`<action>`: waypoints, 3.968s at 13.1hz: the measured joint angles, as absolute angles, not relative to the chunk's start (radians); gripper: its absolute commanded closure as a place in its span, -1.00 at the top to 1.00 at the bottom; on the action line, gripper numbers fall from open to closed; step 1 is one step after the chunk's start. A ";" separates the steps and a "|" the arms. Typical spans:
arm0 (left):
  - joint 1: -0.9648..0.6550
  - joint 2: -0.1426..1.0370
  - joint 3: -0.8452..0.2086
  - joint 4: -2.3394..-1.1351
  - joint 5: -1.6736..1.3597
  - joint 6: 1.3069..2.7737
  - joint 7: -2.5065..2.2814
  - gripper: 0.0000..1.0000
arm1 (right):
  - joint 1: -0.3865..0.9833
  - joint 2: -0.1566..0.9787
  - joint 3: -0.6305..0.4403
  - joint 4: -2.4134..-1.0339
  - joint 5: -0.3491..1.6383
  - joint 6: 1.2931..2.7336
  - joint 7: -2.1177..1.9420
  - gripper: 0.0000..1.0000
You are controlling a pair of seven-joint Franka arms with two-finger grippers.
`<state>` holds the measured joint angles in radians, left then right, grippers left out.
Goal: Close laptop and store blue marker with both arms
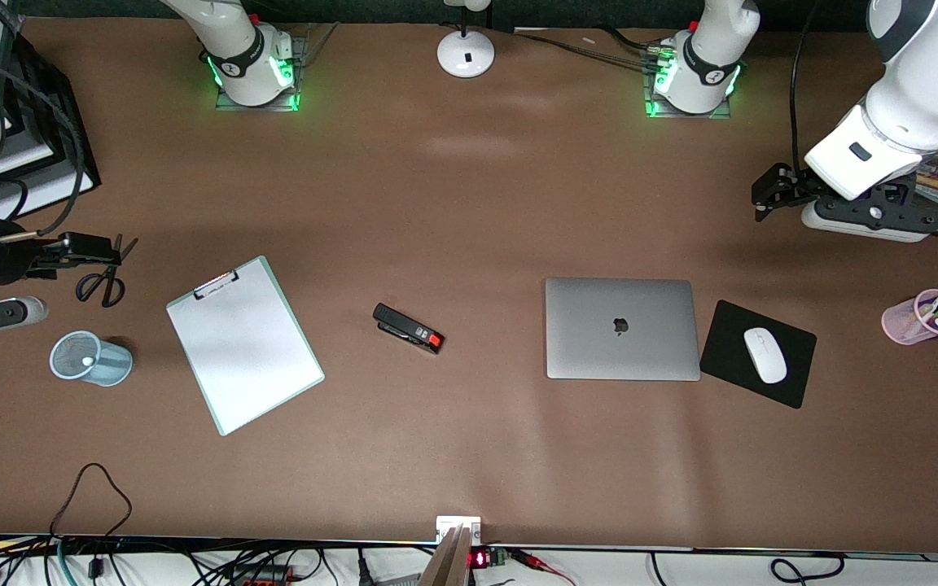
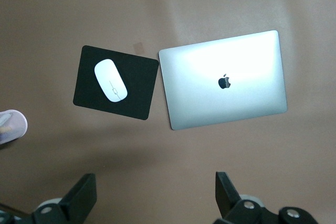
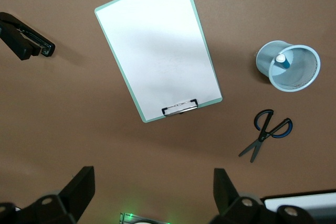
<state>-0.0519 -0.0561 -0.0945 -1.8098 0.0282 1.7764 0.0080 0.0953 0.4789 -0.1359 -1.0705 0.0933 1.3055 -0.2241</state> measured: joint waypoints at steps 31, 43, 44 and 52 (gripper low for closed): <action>-0.050 -0.056 -0.096 -1.809 0.028 1.776 0.008 1.00 | -0.029 0.150 -0.028 -1.376 0.059 1.625 -0.192 1.00; -0.050 -0.056 -0.096 -1.809 0.028 1.776 0.008 1.00 | -0.028 0.083 -0.017 -1.438 0.028 1.616 -0.115 1.00; -0.050 -0.056 -0.096 -1.809 0.028 1.776 0.008 1.00 | -0.024 0.068 -0.014 -1.453 0.028 1.615 -0.078 1.00; -0.050 -0.056 -0.096 -1.809 0.028 1.776 0.008 1.00 | -0.019 0.049 -0.006 -1.487 0.024 1.615 -0.027 1.00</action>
